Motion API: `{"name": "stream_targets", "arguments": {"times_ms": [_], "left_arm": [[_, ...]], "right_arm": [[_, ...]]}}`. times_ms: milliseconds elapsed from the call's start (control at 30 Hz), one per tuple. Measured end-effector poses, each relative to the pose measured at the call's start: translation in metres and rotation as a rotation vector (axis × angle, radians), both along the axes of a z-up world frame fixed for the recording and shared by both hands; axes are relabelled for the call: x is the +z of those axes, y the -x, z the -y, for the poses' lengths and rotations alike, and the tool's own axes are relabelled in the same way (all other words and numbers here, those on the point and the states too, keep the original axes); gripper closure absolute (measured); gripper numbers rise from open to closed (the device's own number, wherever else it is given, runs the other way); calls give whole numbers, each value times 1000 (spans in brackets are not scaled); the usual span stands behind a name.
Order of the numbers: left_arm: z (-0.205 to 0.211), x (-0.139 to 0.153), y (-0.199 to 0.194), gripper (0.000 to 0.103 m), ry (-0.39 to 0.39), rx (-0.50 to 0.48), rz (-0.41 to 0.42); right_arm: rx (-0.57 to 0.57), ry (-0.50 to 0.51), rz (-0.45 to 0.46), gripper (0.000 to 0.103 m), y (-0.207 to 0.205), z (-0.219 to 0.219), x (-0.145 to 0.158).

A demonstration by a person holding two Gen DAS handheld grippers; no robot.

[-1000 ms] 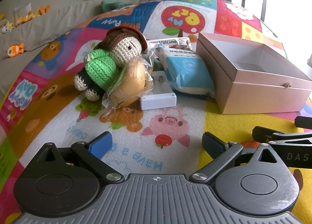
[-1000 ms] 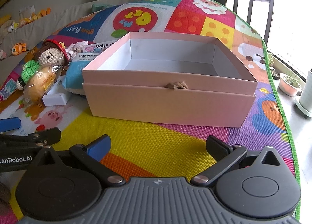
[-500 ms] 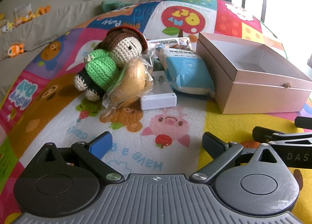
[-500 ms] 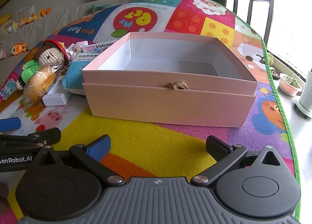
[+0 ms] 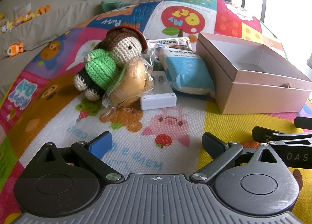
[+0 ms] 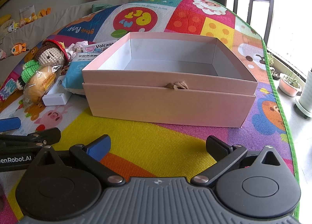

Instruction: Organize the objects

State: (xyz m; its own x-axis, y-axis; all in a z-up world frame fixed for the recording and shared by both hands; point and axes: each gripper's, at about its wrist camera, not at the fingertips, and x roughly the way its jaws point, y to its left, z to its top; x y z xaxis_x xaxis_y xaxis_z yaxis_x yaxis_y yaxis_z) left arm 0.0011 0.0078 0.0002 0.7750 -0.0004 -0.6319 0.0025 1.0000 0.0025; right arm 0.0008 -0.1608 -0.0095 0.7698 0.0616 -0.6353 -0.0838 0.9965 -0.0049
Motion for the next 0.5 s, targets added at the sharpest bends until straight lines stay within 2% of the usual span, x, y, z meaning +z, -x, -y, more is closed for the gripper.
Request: {"name": "stream_targets", "arguments": {"times_ms": [500], "left_arm": [[0, 0, 0, 1, -2, 1, 0]], "right_arm": [[0, -4, -1, 0, 1, 0, 0]]}}
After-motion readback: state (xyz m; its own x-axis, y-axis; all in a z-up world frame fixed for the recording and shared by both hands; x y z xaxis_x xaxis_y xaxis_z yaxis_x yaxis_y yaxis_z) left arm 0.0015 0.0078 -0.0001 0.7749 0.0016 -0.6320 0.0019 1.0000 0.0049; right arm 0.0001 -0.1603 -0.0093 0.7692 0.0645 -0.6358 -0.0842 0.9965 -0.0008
